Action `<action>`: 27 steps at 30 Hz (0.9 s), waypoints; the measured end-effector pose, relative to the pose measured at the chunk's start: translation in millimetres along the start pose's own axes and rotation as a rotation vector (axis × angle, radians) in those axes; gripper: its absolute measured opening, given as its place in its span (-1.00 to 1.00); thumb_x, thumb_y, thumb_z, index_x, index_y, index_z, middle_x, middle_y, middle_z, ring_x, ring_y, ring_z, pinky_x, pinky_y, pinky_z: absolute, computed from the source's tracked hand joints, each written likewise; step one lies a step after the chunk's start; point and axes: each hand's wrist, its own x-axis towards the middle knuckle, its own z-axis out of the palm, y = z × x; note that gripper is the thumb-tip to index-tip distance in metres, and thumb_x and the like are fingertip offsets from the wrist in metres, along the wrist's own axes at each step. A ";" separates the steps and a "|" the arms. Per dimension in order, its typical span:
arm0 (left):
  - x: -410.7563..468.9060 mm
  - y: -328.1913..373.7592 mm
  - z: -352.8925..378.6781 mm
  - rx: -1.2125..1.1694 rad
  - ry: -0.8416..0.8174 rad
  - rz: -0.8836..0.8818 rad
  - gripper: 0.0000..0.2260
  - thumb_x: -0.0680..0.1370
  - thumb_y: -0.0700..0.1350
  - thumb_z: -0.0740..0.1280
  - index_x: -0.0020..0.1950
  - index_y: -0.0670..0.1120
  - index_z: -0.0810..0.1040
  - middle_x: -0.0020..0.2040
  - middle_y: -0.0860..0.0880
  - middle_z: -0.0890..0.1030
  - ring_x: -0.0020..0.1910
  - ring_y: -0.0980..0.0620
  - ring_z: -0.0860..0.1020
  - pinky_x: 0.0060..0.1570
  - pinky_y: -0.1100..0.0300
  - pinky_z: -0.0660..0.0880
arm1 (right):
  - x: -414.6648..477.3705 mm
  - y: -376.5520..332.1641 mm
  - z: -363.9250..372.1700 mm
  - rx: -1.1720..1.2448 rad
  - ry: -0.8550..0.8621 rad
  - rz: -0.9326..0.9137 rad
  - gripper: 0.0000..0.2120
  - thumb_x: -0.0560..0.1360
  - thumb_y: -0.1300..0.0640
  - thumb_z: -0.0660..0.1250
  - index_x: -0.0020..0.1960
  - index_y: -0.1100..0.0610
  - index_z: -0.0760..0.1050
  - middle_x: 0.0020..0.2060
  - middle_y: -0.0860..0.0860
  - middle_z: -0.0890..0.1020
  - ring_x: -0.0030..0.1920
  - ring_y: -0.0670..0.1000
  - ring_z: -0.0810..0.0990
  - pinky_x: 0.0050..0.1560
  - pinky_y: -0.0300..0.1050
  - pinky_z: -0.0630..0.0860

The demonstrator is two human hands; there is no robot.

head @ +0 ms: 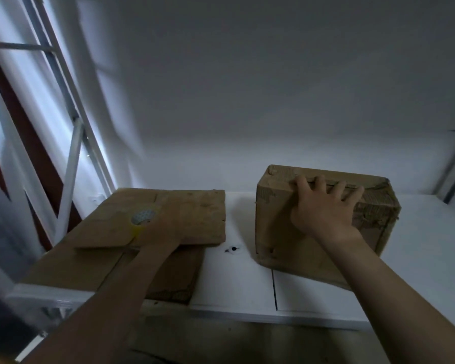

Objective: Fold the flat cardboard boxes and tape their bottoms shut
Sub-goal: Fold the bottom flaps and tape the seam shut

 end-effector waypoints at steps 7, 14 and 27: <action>24.9 -18.0 8.6 0.026 -0.110 0.048 -0.67 0.68 -0.08 0.18 0.39 -0.20 0.45 0.38 -0.23 0.47 0.35 -0.22 0.44 0.21 -0.04 0.44 | -0.3 3.4 2.3 -0.022 0.047 -0.024 -0.48 0.58 -0.05 0.13 0.50 -0.13 0.05 0.55 0.19 0.18 0.52 0.48 0.06 0.42 0.57 -0.05; 64.2 -43.3 35.0 -0.007 -0.093 -0.022 -0.65 0.67 -0.14 0.19 0.46 -0.16 0.37 0.42 -0.19 0.41 0.34 -0.21 0.44 0.24 -0.07 0.45 | -7.3 8.7 6.2 -0.089 0.092 -0.094 -0.42 0.59 -0.03 0.17 0.52 -0.18 -0.01 0.56 0.16 0.20 0.52 0.44 0.13 0.43 0.56 0.02; -9.5 79.7 -74.1 -0.563 0.297 0.395 -0.70 0.52 -0.34 0.36 0.04 0.06 0.66 0.09 -0.17 0.57 0.03 -0.21 0.57 -0.04 0.04 0.51 | -8.9 47.9 -5.4 0.074 0.053 -0.247 -0.43 0.57 -0.09 0.18 0.54 -0.22 0.10 0.54 -0.02 0.27 0.50 0.26 0.22 0.49 0.30 0.13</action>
